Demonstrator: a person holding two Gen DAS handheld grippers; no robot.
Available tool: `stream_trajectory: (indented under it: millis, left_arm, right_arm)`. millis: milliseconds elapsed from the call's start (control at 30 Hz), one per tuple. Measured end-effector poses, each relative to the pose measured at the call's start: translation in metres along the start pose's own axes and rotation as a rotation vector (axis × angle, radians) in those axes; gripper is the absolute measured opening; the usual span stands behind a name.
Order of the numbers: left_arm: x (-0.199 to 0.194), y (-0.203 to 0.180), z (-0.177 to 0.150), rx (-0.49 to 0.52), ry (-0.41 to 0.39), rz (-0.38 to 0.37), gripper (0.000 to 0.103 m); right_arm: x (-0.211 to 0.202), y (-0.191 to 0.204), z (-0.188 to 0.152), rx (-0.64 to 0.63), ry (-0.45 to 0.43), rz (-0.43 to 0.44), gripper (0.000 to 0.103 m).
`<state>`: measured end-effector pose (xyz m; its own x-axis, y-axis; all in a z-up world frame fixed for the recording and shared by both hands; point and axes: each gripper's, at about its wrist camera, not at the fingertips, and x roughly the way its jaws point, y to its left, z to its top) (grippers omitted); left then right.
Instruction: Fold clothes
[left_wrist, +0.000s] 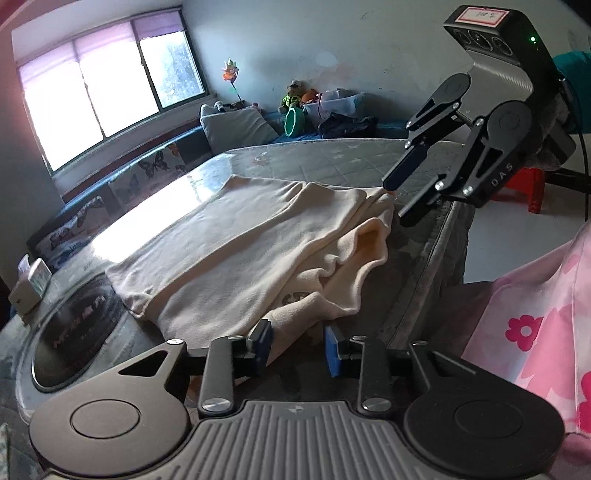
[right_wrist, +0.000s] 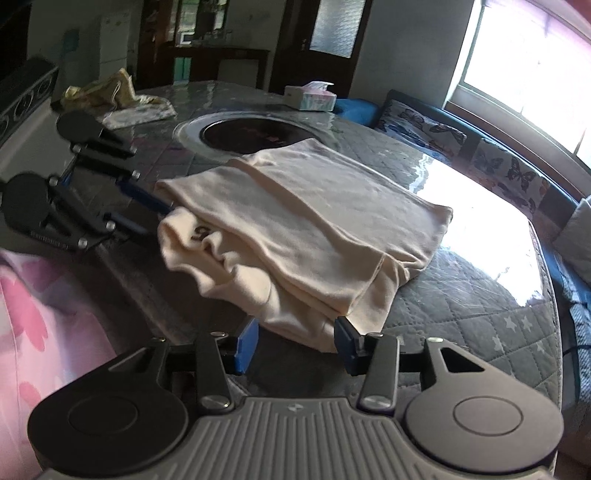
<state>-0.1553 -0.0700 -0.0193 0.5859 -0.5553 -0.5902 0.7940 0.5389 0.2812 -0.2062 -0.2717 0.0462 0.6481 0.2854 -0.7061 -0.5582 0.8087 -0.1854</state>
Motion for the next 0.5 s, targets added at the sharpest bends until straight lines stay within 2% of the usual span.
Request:
stream_trajectory:
  millis: [200,367,433,500]
  left_arm:
    - [0.004,-0.002,0.000,0.059,0.002,0.029,0.040]
    - [0.006,-0.004,-0.001,0.098,-0.014,0.029,0.040]
    - [0.008,-0.004,-0.001,0.101,-0.022,0.022,0.037]
    - [0.010,-0.003,-0.001,0.092,-0.030,0.015,0.025]
  right_arm:
    - [0.001,0.006,0.001,-0.041,-0.005,0.023,0.049]
    - [0.006,0.007,0.003,-0.051,-0.001,0.033,0.050]
    - [0.008,0.007,0.003,-0.055,0.000,0.029,0.050]
    - [0.009,0.007,0.003,-0.059,0.002,0.032,0.050]
